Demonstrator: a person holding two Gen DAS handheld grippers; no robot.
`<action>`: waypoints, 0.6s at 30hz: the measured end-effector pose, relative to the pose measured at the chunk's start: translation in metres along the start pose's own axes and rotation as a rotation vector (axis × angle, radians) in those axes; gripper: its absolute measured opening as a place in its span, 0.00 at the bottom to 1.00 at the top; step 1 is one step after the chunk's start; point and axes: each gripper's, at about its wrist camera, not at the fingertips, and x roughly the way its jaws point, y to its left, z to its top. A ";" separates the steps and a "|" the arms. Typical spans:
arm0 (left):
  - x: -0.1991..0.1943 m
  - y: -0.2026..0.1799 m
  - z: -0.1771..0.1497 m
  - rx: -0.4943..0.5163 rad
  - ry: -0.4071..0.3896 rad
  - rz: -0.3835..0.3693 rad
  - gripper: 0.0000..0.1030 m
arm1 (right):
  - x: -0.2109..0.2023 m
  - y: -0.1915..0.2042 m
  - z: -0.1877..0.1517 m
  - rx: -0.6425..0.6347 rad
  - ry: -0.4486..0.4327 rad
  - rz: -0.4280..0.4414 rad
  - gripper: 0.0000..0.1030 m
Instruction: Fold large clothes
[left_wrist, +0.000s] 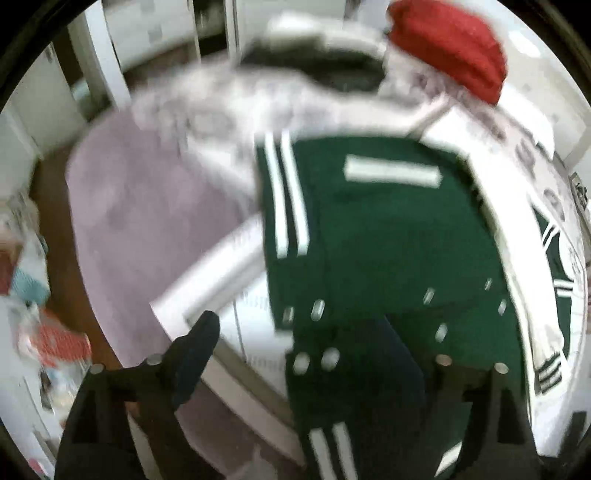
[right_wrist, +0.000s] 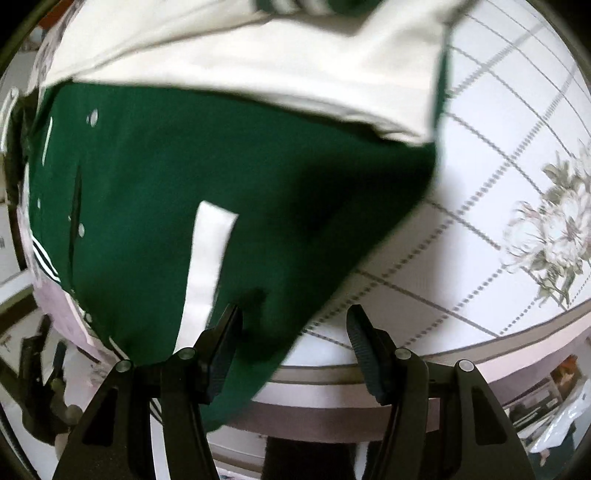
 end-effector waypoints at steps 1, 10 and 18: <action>-0.007 -0.007 0.001 0.014 -0.036 0.002 0.87 | -0.008 -0.006 0.004 0.012 -0.007 0.011 0.59; -0.005 -0.111 -0.037 0.221 -0.030 0.058 0.95 | -0.034 -0.055 0.050 -0.016 -0.146 0.072 0.62; 0.041 -0.185 -0.098 0.487 0.066 0.311 0.95 | -0.030 -0.078 0.083 -0.093 -0.053 0.015 0.25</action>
